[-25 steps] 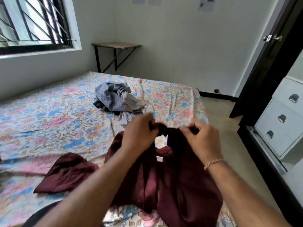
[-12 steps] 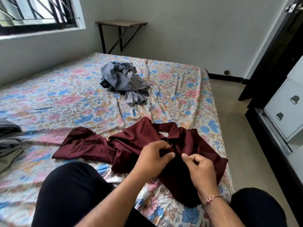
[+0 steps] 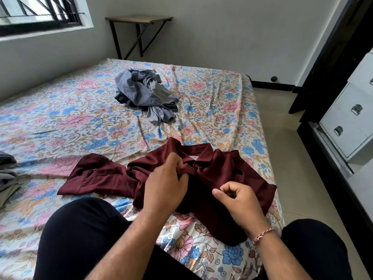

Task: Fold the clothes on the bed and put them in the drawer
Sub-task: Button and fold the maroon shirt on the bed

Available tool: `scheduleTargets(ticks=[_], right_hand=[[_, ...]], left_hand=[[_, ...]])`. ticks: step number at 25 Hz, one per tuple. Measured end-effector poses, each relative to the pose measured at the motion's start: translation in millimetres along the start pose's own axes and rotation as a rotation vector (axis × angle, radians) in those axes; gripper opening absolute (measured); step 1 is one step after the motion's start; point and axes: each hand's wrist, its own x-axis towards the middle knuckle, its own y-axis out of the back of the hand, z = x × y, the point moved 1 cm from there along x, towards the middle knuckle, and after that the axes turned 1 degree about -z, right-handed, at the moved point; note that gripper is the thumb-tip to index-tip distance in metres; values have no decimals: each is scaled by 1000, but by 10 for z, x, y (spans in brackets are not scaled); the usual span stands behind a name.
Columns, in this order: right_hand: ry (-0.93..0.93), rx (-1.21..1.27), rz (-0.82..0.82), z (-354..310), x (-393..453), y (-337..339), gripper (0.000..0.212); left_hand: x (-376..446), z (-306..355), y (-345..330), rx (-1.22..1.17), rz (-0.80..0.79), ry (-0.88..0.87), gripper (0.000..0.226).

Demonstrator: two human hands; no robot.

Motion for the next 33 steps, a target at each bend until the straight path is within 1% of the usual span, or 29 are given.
scheduleTargets(ticks=[1, 4, 6, 7, 8, 9, 10, 12, 14, 16, 17, 19, 21, 23, 26, 31, 33], right_hand=[[-17, 96, -5, -23, -18, -12, 20], [-45, 343, -18, -96, -84, -20, 6], [-75, 465, -27, -154, -139, -33, 2], [-81, 495, -22, -167, -162, -46, 3], [-83, 510, -8, -168, -177, -61, 8], [-88, 521, 13, -178, -186, -73, 10], [-90, 535, 41, -170, -182, -81, 9], [-86, 569, 73, -151, -171, -88, 9], [-72, 580, 87, -156, -176, -100, 12], [-44, 573, 110, -177, -202, -126, 10], [-31, 555, 123, -196, -216, -145, 9], [2, 500, 153, -196, -234, -185, 9], [24, 466, 196, -186, -228, -212, 10], [39, 450, 242, -173, -221, -231, 11], [53, 449, 254, -180, -227, -256, 10], [60, 438, 284, -153, -229, -254, 10], [55, 436, 291, -144, -229, -255, 10]], left_hand=[[-79, 12, -24, -53, -79, 11, 23], [-282, 62, -124, -335, -271, 94, 23], [-317, 119, -154, -524, -335, 178, 24], [-308, 139, -155, -632, -356, 227, 29], [-297, 140, -156, -711, -373, 259, 35], [-284, 124, -164, -735, -371, 265, 41], [-276, 109, -172, -710, -353, 245, 43], [-282, 106, -191, -681, -313, 219, 34], [-299, 137, -211, -730, -249, 255, 22], [-308, 162, -234, -761, -203, 297, 13], [-309, 176, -248, -792, -197, 324, 14], [-311, 193, -271, -904, -220, 376, 27], [-312, 184, -300, -937, -248, 365, 39], [-320, 181, -321, -904, -243, 326, 33], [-325, 163, -347, -825, -205, 292, 21], [-326, 125, -404, -822, -176, 250, 17], [-338, 112, -424, -779, -194, 243, 14]])
